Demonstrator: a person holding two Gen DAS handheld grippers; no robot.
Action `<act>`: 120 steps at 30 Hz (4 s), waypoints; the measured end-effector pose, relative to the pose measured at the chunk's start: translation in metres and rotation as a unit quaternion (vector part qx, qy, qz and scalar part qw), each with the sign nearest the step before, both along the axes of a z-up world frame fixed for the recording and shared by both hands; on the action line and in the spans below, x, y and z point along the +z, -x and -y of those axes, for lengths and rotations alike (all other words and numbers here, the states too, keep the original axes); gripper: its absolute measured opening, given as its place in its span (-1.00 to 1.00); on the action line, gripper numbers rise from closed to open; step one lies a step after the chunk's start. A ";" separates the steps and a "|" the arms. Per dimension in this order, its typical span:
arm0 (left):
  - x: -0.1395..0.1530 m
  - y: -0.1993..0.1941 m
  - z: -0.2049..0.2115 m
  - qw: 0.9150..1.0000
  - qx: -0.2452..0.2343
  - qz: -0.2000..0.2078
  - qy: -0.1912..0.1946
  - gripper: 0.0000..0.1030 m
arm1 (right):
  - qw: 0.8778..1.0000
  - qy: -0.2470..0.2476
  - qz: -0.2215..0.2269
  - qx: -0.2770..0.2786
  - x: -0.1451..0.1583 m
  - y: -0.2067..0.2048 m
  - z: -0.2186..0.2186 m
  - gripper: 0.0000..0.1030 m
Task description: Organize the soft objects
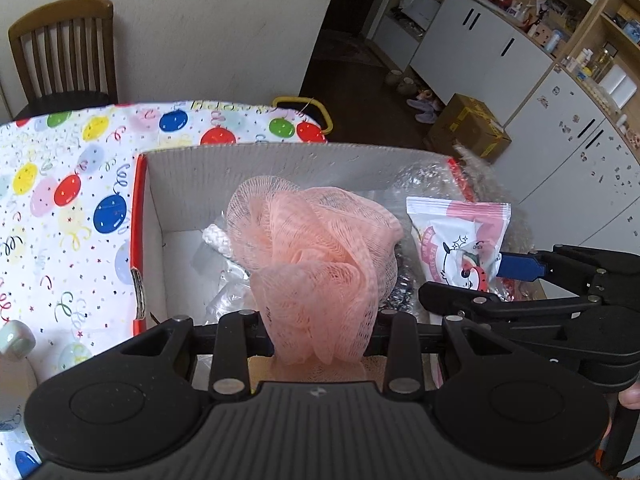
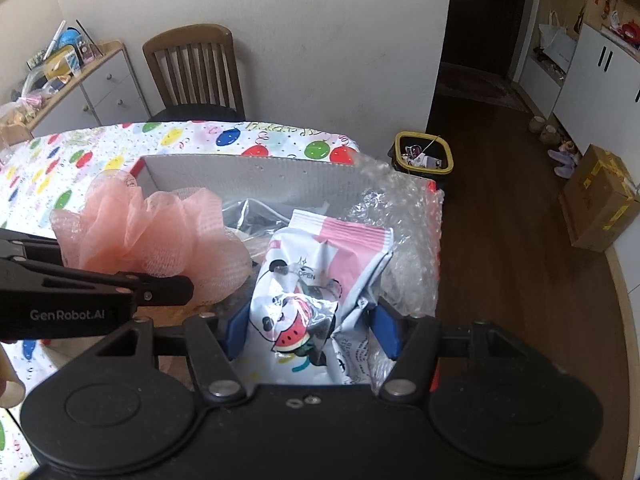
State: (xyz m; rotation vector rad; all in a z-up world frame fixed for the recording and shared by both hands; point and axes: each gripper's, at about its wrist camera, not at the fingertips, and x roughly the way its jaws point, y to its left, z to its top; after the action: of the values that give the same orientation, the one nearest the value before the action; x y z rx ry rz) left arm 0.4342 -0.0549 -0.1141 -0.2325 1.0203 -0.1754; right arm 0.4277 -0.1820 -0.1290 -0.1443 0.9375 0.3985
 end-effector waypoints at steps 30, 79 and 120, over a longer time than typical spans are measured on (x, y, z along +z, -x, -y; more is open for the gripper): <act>0.022 0.030 0.005 0.998 -0.020 0.053 -0.041 0.35 | 0.999 -0.014 0.037 0.026 0.029 0.031 0.016 0.55; 0.117 0.210 0.018 0.968 -0.016 0.239 -0.080 0.97 | 0.967 -0.119 0.225 0.016 0.085 0.210 0.042 1.00; 0.118 0.264 0.004 0.966 0.010 0.250 -0.062 0.97 | 0.965 -0.132 0.228 -0.014 0.086 0.239 0.028 1.00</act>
State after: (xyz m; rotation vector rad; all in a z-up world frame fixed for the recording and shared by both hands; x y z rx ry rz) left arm 0.1701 -0.0586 0.0036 -0.0761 0.5244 -0.1404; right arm 0.1890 -0.2098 -0.0429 0.0232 0.4259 0.4372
